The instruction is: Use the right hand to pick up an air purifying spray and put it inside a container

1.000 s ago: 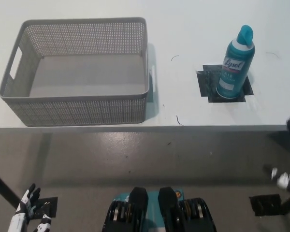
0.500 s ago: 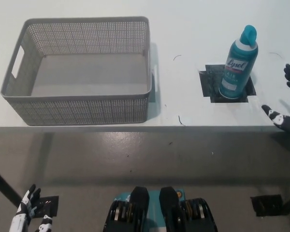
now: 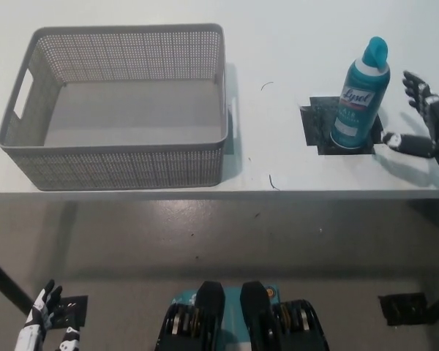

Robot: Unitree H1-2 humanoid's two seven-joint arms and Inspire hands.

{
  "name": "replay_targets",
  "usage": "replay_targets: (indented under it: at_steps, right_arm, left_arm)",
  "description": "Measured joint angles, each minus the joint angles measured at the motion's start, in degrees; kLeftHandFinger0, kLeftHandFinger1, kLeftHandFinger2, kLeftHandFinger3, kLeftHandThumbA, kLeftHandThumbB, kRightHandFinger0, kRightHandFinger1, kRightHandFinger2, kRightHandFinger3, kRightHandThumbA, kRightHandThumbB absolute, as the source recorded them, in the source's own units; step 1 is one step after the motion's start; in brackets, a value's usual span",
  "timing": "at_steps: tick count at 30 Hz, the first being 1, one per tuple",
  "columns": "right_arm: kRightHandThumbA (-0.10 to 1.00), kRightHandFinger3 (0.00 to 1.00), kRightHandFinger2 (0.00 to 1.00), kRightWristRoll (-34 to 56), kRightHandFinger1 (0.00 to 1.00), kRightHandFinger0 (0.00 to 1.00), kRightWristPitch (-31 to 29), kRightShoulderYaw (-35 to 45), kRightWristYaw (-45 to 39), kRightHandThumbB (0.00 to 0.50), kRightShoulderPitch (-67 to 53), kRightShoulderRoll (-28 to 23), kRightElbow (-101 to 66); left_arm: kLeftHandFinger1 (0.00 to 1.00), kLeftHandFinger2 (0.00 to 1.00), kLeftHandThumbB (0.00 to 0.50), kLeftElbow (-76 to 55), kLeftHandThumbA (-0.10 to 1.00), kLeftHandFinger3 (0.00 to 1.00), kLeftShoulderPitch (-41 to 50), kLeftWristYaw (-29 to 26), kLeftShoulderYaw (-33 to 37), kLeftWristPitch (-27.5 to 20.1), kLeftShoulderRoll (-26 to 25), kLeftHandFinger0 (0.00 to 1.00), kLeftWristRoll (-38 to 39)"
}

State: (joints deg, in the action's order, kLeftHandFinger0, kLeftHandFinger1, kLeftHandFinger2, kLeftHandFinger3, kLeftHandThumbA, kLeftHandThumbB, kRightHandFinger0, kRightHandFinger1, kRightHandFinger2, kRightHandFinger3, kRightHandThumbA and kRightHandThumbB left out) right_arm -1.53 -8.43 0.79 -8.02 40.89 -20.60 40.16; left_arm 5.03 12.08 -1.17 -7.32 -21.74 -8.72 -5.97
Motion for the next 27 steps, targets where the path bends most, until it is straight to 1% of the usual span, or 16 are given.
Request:
replay_targets:
  at_steps: [1,2,5,6,9,11,12,13,14,16,19,20,21,22,24,27]
  right_arm:
    - [0.82,1.00,1.00,0.0,1.00,1.00,0.0,0.0,0.0,0.500,0.6,0.1,1.1]
    - [0.83,1.00,1.00,-0.2,1.00,1.00,-0.1,-0.2,0.1,0.500,1.5,0.2,2.9]
    - [0.81,1.00,1.00,-1.0,1.00,1.00,-0.4,-1.3,0.2,0.500,3.3,0.4,7.2]
    - [0.81,1.00,1.00,-1.2,1.00,1.00,-0.6,-1.7,0.3,0.500,3.8,0.5,8.5]
    - [0.78,1.00,1.00,-1.9,1.00,1.00,-1.0,-2.2,0.5,0.500,4.6,0.9,10.6]
    - [0.78,1.00,1.00,-2.1,1.00,1.00,-1.4,-2.3,0.5,0.500,5.0,1.2,11.9]
    - [0.79,1.00,1.00,-2.1,1.00,1.00,-1.7,-2.3,0.5,0.500,5.2,1.4,12.3]
    - [0.79,1.00,1.00,-2.1,1.00,1.00,-1.9,-2.3,0.5,0.500,5.3,1.5,12.7]
    - [0.80,1.00,1.00,-2.1,1.00,1.00,-2.2,-2.3,0.6,0.500,5.6,1.7,13.8]
    - [0.80,1.00,1.00,-2.1,1.00,1.00,-2.6,-2.3,0.6,0.500,6.0,2.1,15.3]
    - [0.79,1.00,1.00,-2.2,1.00,1.00,-3.3,-2.4,0.6,0.500,6.5,2.5,18.0]
    - [0.83,1.00,1.00,-2.2,1.00,1.00,-3.5,-2.5,0.7,0.500,6.5,2.7,18.5]
    - [0.81,1.00,1.00,-2.3,1.00,1.00,-3.7,-2.6,0.8,0.500,6.5,2.8,18.8]
    - [0.79,1.00,1.00,-2.4,1.00,1.00,-4.3,-2.8,1.2,0.500,6.8,3.0,19.8]
    - [0.78,1.00,1.00,-2.6,1.00,1.00,-4.8,-3.0,1.7,0.500,7.3,3.3,20.9]
    - [0.79,1.00,1.00,-2.7,1.00,1.00,-5.6,-3.0,2.2,0.500,8.6,3.9,23.2]
  left_arm:
    - [1.00,1.00,0.459,0.0,0.51,1.00,0.0,0.0,0.0,-0.1,0.0,0.95,0.0]
    - [1.00,1.00,0.464,0.0,0.49,1.00,0.0,0.0,0.0,-0.1,0.0,0.95,-0.1]
    - [1.00,1.00,0.469,0.0,0.49,1.00,0.0,0.0,0.0,-0.1,0.0,0.97,-0.1]
    - [1.00,1.00,0.464,0.0,0.48,1.00,0.0,0.0,0.0,-0.1,0.0,0.97,-0.1]
    - [1.00,1.00,0.476,0.0,0.46,1.00,0.0,0.0,-0.1,-0.2,0.0,0.96,0.0]
    - [1.00,1.00,0.481,-0.2,0.44,1.00,0.0,0.0,-0.1,-0.1,0.0,0.96,0.2]
    - [1.00,1.00,0.477,-0.3,0.44,1.00,0.0,0.0,-0.1,-0.1,0.0,0.96,0.4]
    - [1.00,1.00,0.468,-0.4,0.41,1.00,-0.1,0.1,-0.1,-0.1,0.0,0.96,0.6]
    - [1.00,1.00,0.472,-0.5,0.41,1.00,-0.1,0.1,0.0,-0.1,0.0,0.96,0.8]
    - [1.00,1.00,0.490,-0.5,0.45,1.00,-0.2,0.1,0.0,-0.1,0.0,0.96,1.1]
    - [1.00,1.00,0.496,-0.5,0.45,1.00,-0.2,0.1,0.0,-0.1,0.0,0.97,1.2]
    - [1.00,1.00,0.499,-0.5,0.45,1.00,-0.2,0.1,-0.1,-0.1,0.0,0.97,1.2]
    - [1.00,1.00,0.500,-0.5,0.47,1.00,-0.2,0.1,0.0,-0.1,0.0,0.97,1.2]
    - [1.00,1.00,0.500,-0.8,0.43,1.00,-0.2,0.1,0.0,0.0,0.0,0.96,1.2]
    - [1.00,1.00,0.500,-1.2,0.43,1.00,-0.2,0.1,-0.1,0.0,0.0,0.95,1.2]
    - [1.00,1.00,0.500,-1.2,0.43,1.00,-0.1,0.1,-0.1,0.0,0.0,0.95,1.3]
